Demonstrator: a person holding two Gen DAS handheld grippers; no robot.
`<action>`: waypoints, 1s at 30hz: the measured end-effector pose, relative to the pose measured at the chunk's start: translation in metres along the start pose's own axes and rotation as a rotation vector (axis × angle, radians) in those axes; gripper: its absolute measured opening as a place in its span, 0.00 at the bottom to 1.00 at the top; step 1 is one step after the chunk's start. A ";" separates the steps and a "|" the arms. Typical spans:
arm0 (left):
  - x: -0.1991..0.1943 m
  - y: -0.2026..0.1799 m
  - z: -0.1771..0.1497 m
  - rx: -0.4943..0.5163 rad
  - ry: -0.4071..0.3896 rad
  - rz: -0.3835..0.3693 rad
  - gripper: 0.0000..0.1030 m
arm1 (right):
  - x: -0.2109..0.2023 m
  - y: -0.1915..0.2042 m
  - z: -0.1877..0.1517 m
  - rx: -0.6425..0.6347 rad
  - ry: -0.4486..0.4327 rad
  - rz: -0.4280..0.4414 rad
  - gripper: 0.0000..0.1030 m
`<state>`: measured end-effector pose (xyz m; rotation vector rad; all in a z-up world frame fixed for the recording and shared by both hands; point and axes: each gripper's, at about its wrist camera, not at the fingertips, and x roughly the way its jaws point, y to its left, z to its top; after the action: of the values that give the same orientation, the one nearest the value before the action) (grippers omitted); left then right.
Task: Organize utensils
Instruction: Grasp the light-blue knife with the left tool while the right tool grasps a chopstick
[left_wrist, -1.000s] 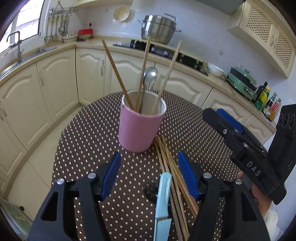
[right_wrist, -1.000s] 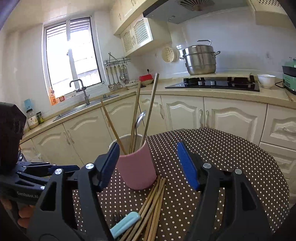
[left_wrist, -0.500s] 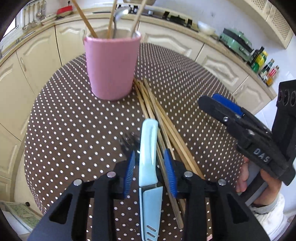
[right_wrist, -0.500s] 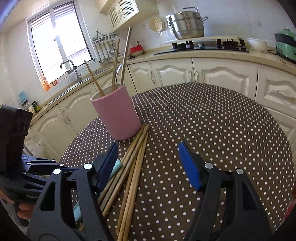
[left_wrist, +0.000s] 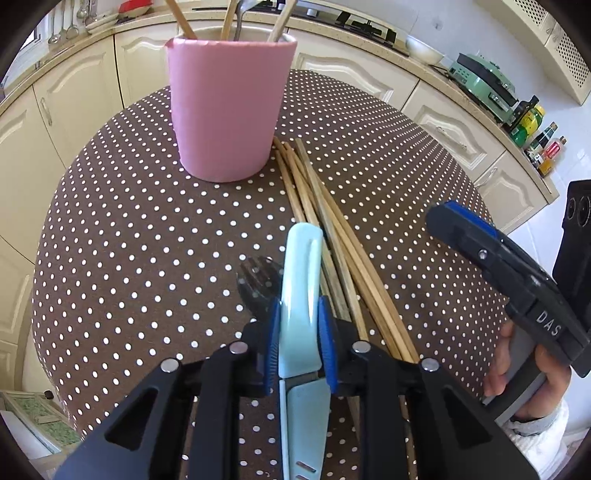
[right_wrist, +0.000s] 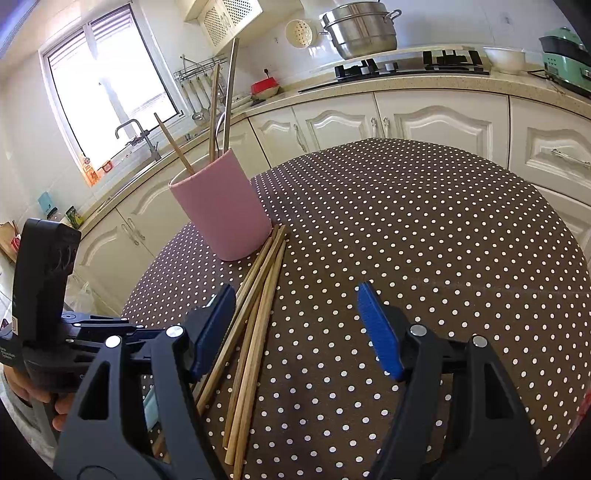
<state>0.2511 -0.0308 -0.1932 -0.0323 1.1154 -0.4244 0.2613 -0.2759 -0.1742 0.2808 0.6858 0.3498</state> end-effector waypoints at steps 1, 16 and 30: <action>-0.004 0.004 -0.001 -0.005 -0.003 -0.002 0.19 | 0.002 0.000 0.000 -0.003 0.012 -0.001 0.66; -0.049 0.048 -0.002 -0.112 -0.119 0.028 0.19 | 0.051 0.020 0.010 -0.149 0.199 -0.127 0.66; -0.034 0.088 0.002 -0.199 -0.071 0.112 0.19 | 0.086 0.032 0.028 -0.270 0.334 -0.235 0.66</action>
<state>0.2677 0.0617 -0.1833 -0.1578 1.0805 -0.2095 0.3344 -0.2160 -0.1906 -0.1187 0.9784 0.2622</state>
